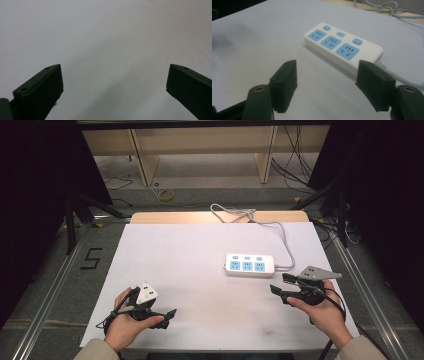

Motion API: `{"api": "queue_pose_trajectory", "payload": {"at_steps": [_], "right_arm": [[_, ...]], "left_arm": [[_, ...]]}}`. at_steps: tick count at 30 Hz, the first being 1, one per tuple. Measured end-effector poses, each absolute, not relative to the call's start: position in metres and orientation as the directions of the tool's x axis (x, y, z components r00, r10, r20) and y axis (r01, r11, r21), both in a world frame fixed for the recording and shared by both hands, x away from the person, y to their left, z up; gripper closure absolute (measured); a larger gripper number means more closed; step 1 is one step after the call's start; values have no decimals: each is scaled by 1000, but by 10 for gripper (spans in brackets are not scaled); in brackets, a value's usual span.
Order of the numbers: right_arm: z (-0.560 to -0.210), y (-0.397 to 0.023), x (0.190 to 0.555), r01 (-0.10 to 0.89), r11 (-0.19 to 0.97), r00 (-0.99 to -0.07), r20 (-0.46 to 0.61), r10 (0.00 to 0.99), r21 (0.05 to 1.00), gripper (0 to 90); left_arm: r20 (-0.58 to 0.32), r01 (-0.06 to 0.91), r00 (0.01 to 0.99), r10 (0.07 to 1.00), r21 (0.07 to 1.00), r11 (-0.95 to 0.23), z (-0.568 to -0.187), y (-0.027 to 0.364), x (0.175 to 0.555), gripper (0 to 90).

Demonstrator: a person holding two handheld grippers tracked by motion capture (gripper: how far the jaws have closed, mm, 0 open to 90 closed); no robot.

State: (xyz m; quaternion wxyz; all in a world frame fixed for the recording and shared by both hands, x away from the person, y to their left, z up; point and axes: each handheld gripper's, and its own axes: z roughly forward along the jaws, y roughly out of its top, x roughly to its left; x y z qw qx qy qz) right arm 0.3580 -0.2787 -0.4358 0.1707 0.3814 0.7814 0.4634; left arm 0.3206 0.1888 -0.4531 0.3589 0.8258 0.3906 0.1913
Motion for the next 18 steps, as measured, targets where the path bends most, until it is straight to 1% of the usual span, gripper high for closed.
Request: {"api": "queue_pose_trajectory", "payload": {"at_steps": [4, 9, 13, 14, 15, 16, 17, 18], "right_arm": [[-435, -278, 359, 438, 283, -650, 83, 755, 853, 352], [-433, -275, 360, 438, 286, -649, 80, 757, 852, 401], [-431, -273, 363, 443, 302, -643, 64, 763, 844, 494], [-431, -273, 363, 443, 302, -643, 64, 763, 844, 494], [-429, -271, 365, 443, 310, -640, 55, 766, 841, 551], [-429, -271, 365, 443, 310, -640, 55, 766, 841, 551], [-427, -268, 368, 442, 319, -638, 44, 769, 838, 607], [-427, -267, 369, 442, 323, -636, 39, 771, 837, 633]], "left_arm": [[38, 505, 624, 780, 742, -440, -454, 188, 321, 4], [38, 506, 624, 780, 742, -440, -454, 188, 321, 4], [38, 505, 620, 784, 745, -436, -453, 189, 321, 8], [37, 505, 618, 785, 747, -433, -453, 190, 321, 8], [37, 503, 619, 784, 748, -433, -453, 190, 322, 10], [37, 503, 619, 784, 748, -433, -453, 190, 322, 10], [36, 502, 617, 786, 751, -429, -453, 190, 322, 10], [37, 502, 617, 786, 751, -429, -453, 190, 322, 12]]}}
